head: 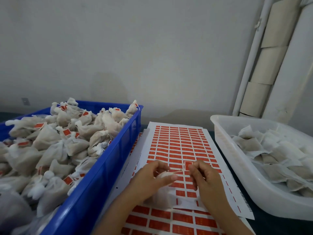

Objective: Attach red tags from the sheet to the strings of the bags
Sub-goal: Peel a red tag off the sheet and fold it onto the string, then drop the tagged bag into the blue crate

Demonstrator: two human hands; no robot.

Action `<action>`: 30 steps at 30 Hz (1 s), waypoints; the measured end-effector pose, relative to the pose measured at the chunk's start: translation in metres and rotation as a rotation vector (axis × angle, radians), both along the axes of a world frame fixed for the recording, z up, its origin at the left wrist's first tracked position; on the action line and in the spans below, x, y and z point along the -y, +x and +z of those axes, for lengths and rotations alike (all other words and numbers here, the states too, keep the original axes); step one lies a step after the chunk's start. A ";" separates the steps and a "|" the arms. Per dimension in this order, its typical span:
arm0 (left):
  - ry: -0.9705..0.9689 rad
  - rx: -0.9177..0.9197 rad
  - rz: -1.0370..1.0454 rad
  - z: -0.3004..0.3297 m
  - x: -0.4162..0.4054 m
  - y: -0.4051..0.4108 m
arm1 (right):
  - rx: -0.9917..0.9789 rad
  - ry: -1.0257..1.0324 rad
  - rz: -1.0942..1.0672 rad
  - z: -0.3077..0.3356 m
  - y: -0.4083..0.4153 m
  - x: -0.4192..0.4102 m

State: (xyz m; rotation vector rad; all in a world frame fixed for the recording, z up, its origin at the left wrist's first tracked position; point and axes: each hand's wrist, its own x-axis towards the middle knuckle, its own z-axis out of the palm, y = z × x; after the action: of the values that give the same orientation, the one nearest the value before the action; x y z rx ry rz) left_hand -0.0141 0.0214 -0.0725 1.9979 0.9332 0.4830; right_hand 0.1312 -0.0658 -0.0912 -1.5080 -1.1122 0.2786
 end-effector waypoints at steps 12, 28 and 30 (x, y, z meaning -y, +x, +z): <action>0.144 -0.266 0.075 -0.012 0.012 -0.030 | -0.285 -0.129 0.154 -0.009 -0.002 -0.004; 0.430 0.339 1.104 0.084 -0.074 -0.006 | -0.292 -0.242 0.172 -0.014 0.003 -0.013; 0.273 0.313 1.154 0.082 -0.088 -0.020 | -0.301 -0.244 0.185 -0.014 0.002 -0.010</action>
State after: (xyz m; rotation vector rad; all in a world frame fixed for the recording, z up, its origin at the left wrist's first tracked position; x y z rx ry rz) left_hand -0.0345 0.1091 0.0095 1.3392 1.8226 1.5539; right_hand 0.1329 -0.0559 -0.1047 -1.5149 -1.0010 0.7667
